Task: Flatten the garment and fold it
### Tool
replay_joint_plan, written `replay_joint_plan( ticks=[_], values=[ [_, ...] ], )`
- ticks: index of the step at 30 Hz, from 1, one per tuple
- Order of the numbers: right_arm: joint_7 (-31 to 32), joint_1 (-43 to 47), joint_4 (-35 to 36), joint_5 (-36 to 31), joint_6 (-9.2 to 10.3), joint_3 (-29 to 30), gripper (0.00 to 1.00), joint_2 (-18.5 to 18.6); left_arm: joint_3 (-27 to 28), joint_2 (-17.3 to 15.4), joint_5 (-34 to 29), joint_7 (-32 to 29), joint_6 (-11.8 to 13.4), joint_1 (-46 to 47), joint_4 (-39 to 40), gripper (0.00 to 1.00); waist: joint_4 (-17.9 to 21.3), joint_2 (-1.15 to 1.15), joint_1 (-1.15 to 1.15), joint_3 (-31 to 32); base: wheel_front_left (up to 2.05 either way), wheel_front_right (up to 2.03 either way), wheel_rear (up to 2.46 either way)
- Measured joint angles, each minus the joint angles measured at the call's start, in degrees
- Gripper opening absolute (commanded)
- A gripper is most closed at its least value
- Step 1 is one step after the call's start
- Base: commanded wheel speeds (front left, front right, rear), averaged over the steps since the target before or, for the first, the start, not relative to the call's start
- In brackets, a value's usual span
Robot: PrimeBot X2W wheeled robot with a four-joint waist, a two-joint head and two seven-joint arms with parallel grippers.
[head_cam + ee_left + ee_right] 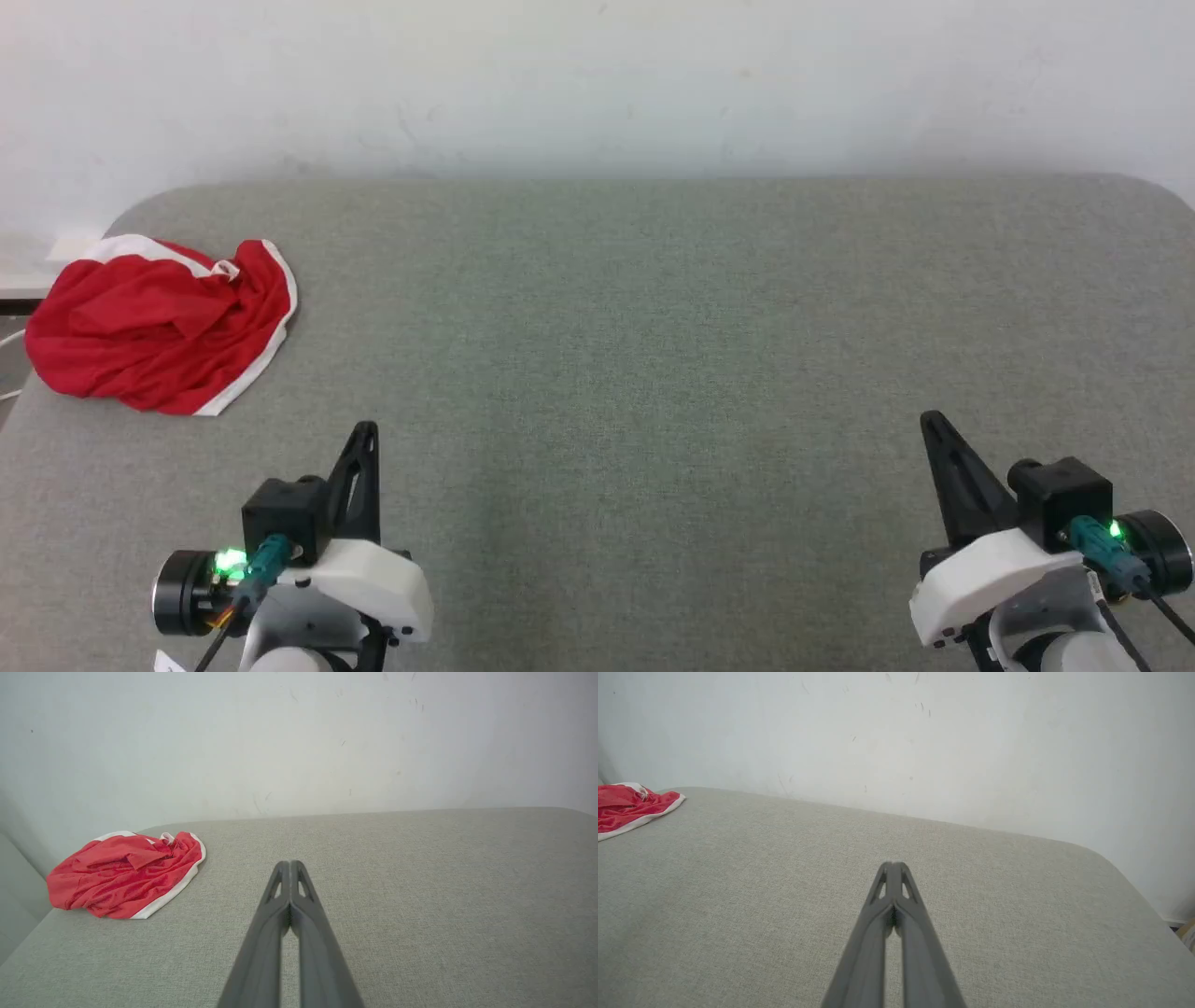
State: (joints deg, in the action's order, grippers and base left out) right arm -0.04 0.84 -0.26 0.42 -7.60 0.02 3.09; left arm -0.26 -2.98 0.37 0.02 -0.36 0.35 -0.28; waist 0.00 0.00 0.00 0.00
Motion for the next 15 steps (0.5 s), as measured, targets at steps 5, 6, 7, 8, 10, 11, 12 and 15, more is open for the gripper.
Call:
replay_joint_plan(
  ticks=[5,6,7,8,10,11,12,15],
  values=[
    [0.0,0.0,0.0,0.0,0.00,0.0,0.00,0.0,0.0,0.0,0.0,0.0,0.0,0.0,0.0,0.00,0.0,0.00,0.00,0.0,0.00,0.00,0.00],
    [0.0,0.0,0.0,0.0,0.00,0.0,0.00,0.0,0.0,0.0,0.0,0.0,0.0,0.0,0.0,0.00,0.0,0.00,0.00,0.0,0.00,0.00,0.00],
    [0.0,0.0,0.0,0.0,0.00,0.0,0.00,0.0,0.0,0.0,0.0,0.0,0.0,0.0,0.0,0.00,0.0,0.00,0.00,0.0,0.00,0.00,0.00],
    [0.0,0.0,0.0,0.0,0.00,0.0,0.00,0.0,0.0,0.0,0.0,0.0,0.0,0.0,0.0,0.00,0.0,0.00,0.00,0.0,0.00,0.00,0.00],
    [0.0,0.0,0.0,0.0,0.00,0.0,0.00,0.0,0.0,0.0,0.0,0.0,0.0,0.0,0.0,0.00,0.0,0.00,0.00,0.0,0.00,0.00,0.00],
    [0.0,0.0,0.0,0.0,0.00,0.0,0.00,0.0,0.0,0.0,0.0,0.0,0.0,0.0,0.0,0.00,0.0,0.00,0.00,0.0,0.00,0.00,0.00],
    [0.0,0.0,0.0,0.0,0.00,0.0,0.00,0.0,0.0,0.0,0.0,0.0,0.0,0.0,0.0,0.00,0.0,0.00,0.00,0.0,0.00,0.00,0.00],
    [0.0,0.0,0.0,0.0,0.00,0.0,0.00,0.0,0.0,0.0,0.0,0.0,0.0,0.0,0.0,0.00,0.0,0.00,0.00,0.0,0.00,0.00,0.00]
  ],
)
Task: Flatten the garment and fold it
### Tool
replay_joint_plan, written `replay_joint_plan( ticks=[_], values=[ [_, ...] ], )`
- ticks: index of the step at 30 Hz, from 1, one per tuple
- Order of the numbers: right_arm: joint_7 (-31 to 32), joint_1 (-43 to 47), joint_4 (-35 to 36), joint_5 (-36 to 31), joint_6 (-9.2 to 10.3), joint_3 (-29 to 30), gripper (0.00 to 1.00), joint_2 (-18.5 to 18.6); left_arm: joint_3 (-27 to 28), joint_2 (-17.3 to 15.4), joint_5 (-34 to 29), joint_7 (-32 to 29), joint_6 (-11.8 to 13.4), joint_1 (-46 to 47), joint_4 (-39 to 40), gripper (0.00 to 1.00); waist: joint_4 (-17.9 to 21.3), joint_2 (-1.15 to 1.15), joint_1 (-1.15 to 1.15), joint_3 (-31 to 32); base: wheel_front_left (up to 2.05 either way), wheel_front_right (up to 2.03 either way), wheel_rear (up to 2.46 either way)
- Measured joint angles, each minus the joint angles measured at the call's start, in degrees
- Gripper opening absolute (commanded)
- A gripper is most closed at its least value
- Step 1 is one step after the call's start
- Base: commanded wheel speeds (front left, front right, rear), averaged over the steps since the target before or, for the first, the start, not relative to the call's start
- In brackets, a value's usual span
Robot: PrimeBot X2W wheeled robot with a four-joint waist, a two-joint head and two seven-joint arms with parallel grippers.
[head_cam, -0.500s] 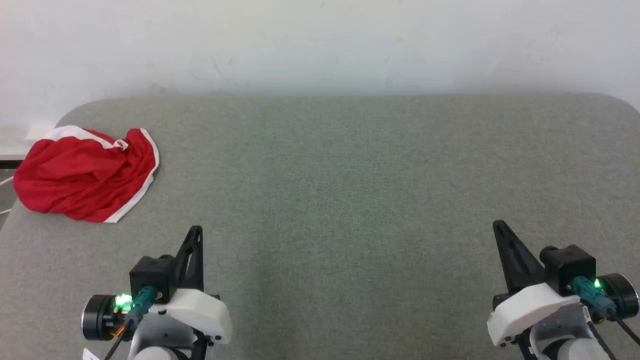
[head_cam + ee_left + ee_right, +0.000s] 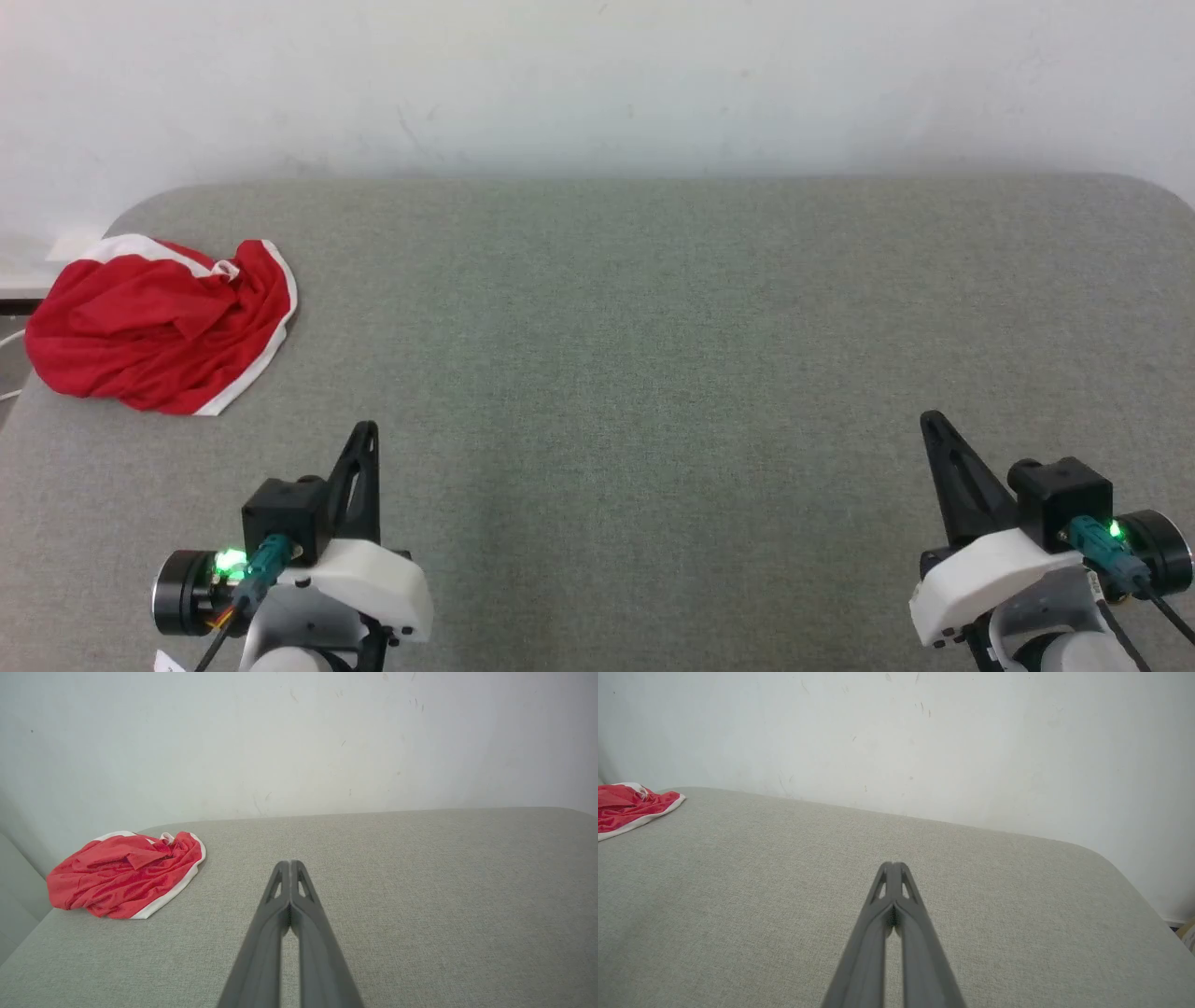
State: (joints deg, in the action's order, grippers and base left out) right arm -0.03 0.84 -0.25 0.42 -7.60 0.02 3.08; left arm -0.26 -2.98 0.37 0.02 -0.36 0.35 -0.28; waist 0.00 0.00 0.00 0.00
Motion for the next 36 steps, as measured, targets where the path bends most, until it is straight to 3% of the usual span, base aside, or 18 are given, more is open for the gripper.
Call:
replay_joint_plan(
  ticks=[4,5,21,36],
  values=[
    [0.0,0.0,0.0,0.0,0.00,0.0,0.00,0.0,0.0,0.0,0.0,0.0,0.0,0.0,0.0,0.00,0.0,0.00,0.00,0.0,0.00,0.00,0.00],
    [0.0,0.0,0.0,0.0,0.00,0.0,1.00,0.0,0.0,0.0,0.0,0.0,0.0,0.0,0.0,1.00,0.0,0.00,0.00,0.0,0.00,0.00,0.00],
    [-1.1,0.1,-0.5,0.0,-0.01,0.2,1.00,0.1,-1.1,0.0,0.2,1.1,0.4,0.1,-1.2,1.00,-0.8,0.00,0.00,0.0,0.00,0.00,0.00],
    [-2.8,0.0,-1.2,0.0,-0.01,0.3,1.00,0.1,-1.7,-0.3,1.0,2.9,1.5,0.8,-1.9,1.00,-5.7,0.00,0.00,-0.3,0.00,0.00,0.00]
  ],
)
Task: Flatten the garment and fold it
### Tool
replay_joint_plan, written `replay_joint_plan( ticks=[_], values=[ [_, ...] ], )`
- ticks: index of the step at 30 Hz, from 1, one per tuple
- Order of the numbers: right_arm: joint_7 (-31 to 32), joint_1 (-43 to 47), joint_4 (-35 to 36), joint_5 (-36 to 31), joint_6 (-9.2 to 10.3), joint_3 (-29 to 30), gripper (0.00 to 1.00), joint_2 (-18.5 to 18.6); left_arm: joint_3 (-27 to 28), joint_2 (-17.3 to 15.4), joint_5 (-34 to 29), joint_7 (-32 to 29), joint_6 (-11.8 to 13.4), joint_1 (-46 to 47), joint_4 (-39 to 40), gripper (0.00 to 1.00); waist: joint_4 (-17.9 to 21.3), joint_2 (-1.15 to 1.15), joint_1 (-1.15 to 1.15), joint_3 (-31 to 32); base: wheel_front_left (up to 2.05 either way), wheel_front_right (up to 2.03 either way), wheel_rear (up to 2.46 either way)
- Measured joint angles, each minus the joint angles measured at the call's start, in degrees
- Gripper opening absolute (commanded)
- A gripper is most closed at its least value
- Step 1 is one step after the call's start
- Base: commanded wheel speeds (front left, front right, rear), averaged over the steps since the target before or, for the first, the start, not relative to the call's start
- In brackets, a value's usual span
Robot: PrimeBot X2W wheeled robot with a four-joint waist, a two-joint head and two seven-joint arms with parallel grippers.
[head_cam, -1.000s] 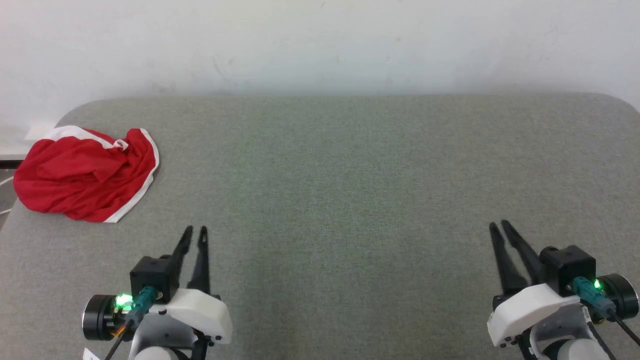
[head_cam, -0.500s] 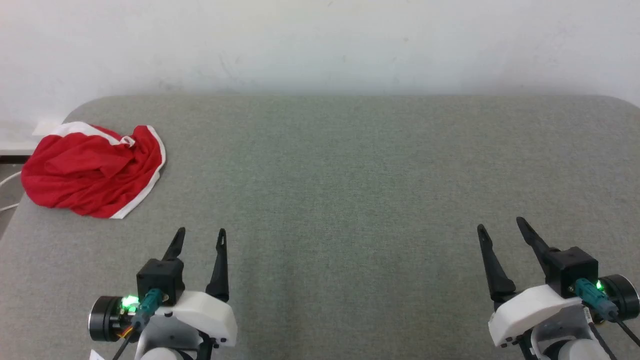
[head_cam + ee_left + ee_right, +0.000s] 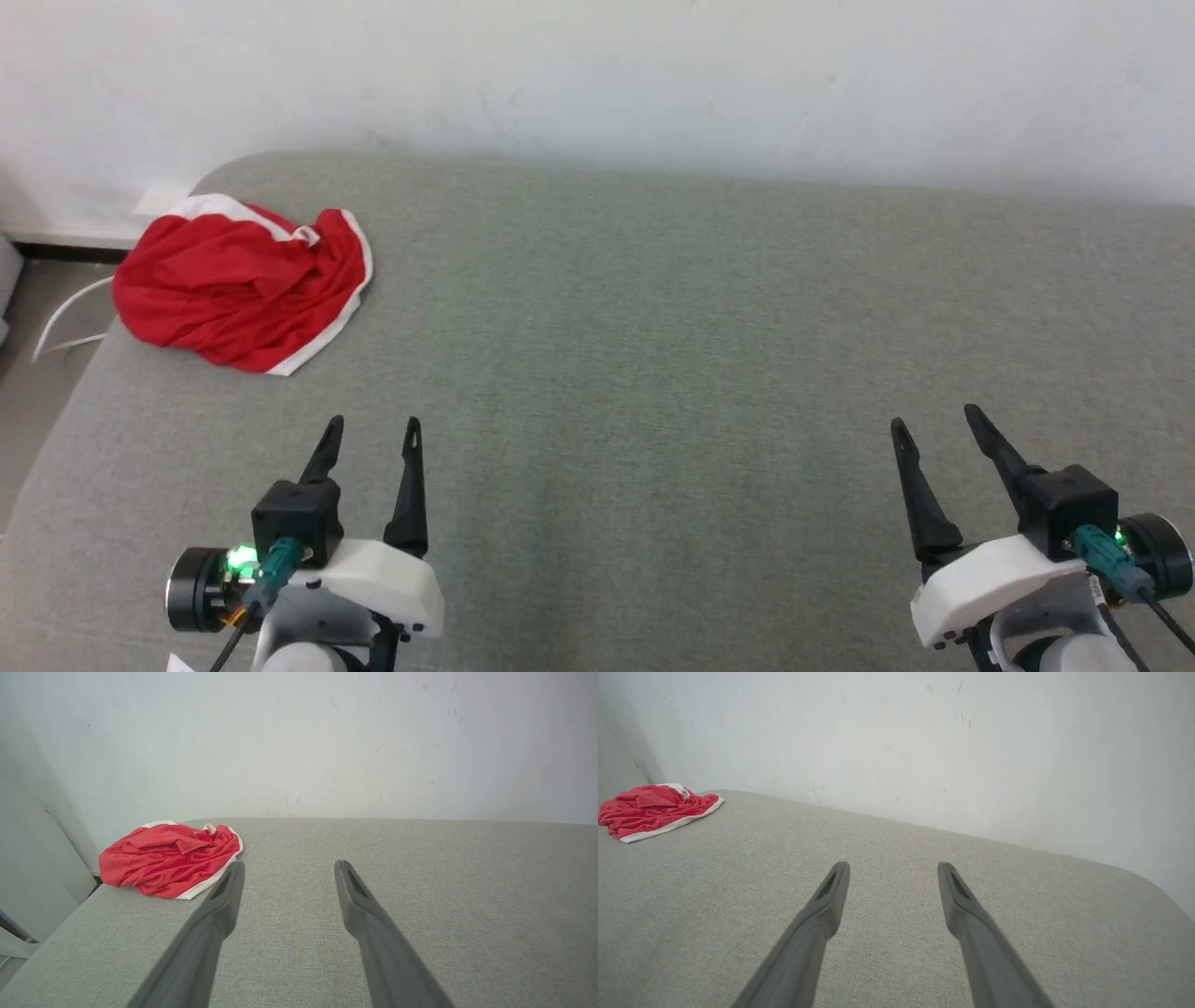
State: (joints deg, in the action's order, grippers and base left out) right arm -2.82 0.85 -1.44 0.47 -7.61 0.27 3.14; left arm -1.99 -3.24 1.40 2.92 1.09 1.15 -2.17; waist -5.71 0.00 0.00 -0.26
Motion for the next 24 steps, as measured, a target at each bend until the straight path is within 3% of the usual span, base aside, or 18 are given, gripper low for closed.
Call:
replay_joint_plan(
  ticks=[24],
  values=[
    [-2.5,-1.5,-1.6,0.0,0.00,-1.3,1.00,0.0,-0.2,-0.7,1.7,2.9,1.1,0.1,-0.9,1.00,-8.1,0.00,0.00,-0.5,0.00,0.00,0.00]
  ],
)
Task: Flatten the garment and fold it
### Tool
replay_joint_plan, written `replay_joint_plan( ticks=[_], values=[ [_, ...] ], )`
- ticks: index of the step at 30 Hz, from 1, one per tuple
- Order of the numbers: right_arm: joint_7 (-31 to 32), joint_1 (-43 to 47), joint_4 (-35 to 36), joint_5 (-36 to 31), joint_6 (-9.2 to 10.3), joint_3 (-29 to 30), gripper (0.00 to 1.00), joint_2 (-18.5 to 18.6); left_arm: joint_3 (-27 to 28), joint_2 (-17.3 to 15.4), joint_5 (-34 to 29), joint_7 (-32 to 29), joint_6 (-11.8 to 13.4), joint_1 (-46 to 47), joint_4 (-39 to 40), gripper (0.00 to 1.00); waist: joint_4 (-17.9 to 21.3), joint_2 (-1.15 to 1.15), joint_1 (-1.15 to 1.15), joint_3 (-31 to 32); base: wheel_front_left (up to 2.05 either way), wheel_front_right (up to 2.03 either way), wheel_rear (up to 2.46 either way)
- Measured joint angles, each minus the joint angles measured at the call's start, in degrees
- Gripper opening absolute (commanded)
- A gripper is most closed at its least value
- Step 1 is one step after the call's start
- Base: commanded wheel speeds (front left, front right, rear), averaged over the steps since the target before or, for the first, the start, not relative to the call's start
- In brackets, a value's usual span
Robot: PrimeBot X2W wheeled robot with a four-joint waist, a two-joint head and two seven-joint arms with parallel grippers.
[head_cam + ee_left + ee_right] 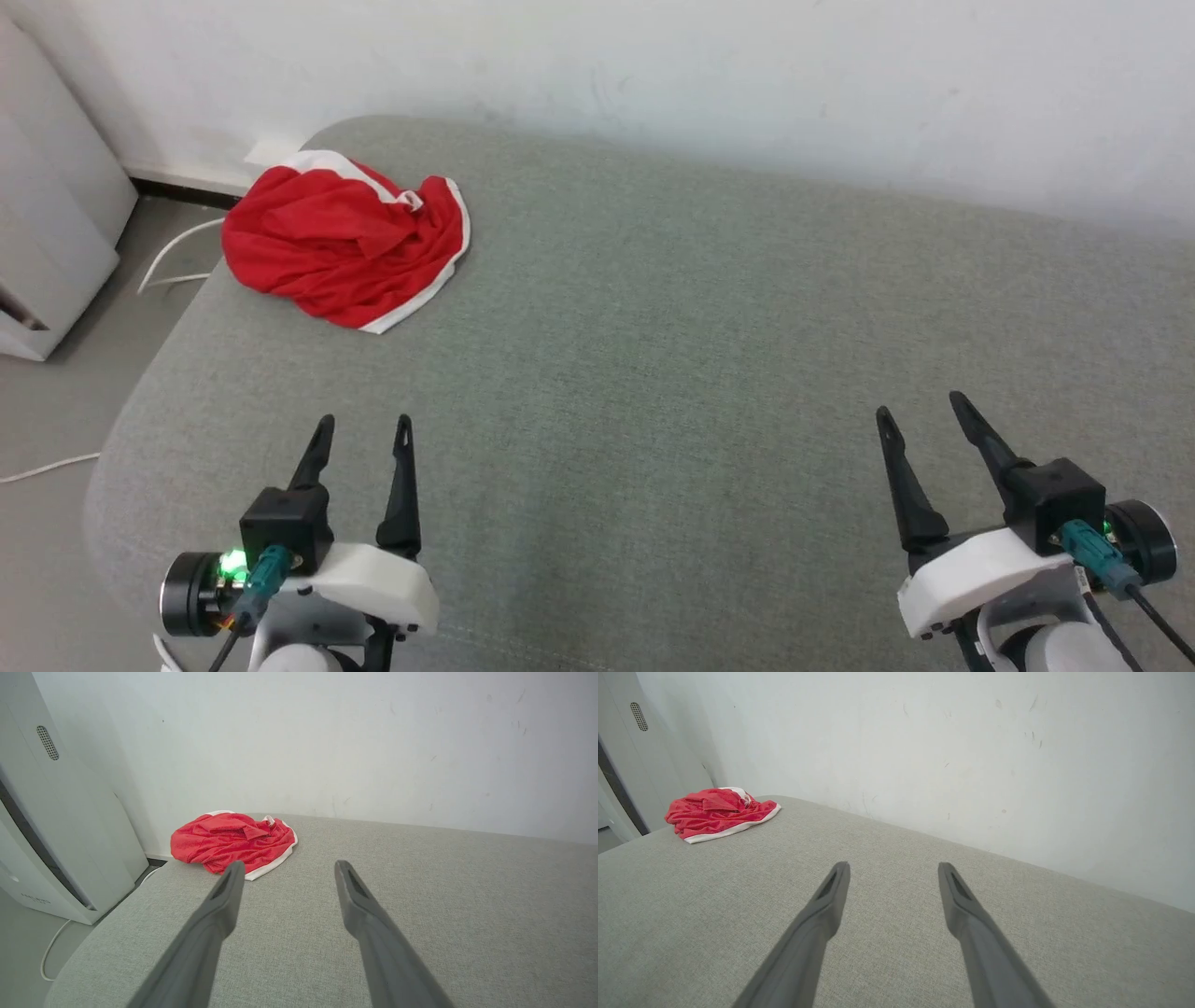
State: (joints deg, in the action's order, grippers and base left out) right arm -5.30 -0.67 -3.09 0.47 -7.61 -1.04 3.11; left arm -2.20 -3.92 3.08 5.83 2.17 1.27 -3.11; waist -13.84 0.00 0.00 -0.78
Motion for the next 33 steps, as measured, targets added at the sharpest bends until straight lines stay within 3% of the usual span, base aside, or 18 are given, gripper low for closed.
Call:
replay_joint_plan(
  ticks=[33],
  values=[
    [-3.0,-1.4,-1.4,0.0,0.00,-0.9,1.00,0.0,-0.3,-0.4,1.5,3.9,1.9,0.0,-1.7,1.00,-7.8,0.00,0.00,-1.2,0.00,0.00,0.00]
  ],
)
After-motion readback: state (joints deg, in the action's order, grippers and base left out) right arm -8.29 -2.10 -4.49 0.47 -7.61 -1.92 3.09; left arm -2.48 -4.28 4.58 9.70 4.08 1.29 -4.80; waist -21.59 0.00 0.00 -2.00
